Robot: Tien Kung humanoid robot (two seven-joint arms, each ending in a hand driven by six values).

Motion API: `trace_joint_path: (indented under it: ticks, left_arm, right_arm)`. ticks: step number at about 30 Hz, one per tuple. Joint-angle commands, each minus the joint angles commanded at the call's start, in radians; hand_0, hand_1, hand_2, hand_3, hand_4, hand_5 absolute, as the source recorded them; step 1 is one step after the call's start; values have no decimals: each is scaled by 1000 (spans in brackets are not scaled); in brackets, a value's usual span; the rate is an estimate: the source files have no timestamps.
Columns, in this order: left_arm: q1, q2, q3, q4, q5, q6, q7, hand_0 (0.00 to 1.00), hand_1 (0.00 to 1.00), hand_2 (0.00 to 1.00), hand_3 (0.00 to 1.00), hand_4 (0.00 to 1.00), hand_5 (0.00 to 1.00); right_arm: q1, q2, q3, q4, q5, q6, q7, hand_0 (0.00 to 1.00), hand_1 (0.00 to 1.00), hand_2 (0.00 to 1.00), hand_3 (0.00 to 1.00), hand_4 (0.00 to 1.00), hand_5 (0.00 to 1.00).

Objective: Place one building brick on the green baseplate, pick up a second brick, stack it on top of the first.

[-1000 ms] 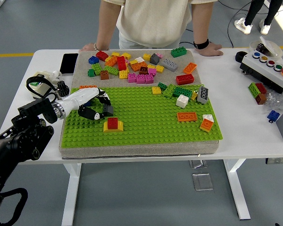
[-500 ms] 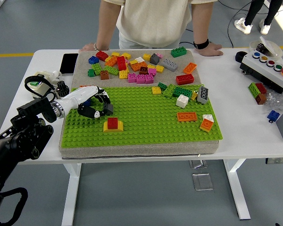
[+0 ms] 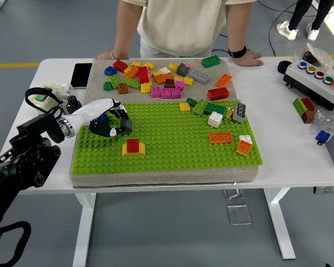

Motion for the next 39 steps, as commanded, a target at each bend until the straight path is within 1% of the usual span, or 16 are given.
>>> trace_joint_path:
  ticks: [1, 8, 13, 25, 39]
  left_arm:
    - [1, 1, -1, -3, -1, -1, 1, 634, 596, 588, 551, 630, 2]
    - [6, 5, -5, -25, -7, -8, 4, 631, 594, 584, 549, 623, 2]
    - [16, 13, -10, -59, -14, -14, 8, 631, 592, 584, 548, 620, 2]
    - [31, 25, -19, -104, -24, -22, 16, 628, 590, 582, 547, 615, 2]
    - [58, 41, -34, -172, -44, -41, 31, 627, 589, 582, 546, 614, 2]
  right_arm:
    - [-1, 0, 0, 0, -1, 0, -1, 732, 639, 688, 626, 925, 474]
    - [-1, -1, 1, 0, -1, 1, -1, 731, 639, 688, 625, 925, 473]
    - [-3, -1, 0, 0, 0, 1, 2, 731, 640, 688, 625, 924, 473]
    - [-6, -1, 0, 0, -1, 2, 4, 730, 639, 688, 626, 924, 472]
    - [-8, -6, 5, 0, 0, 2, 6, 730, 639, 687, 627, 925, 472]
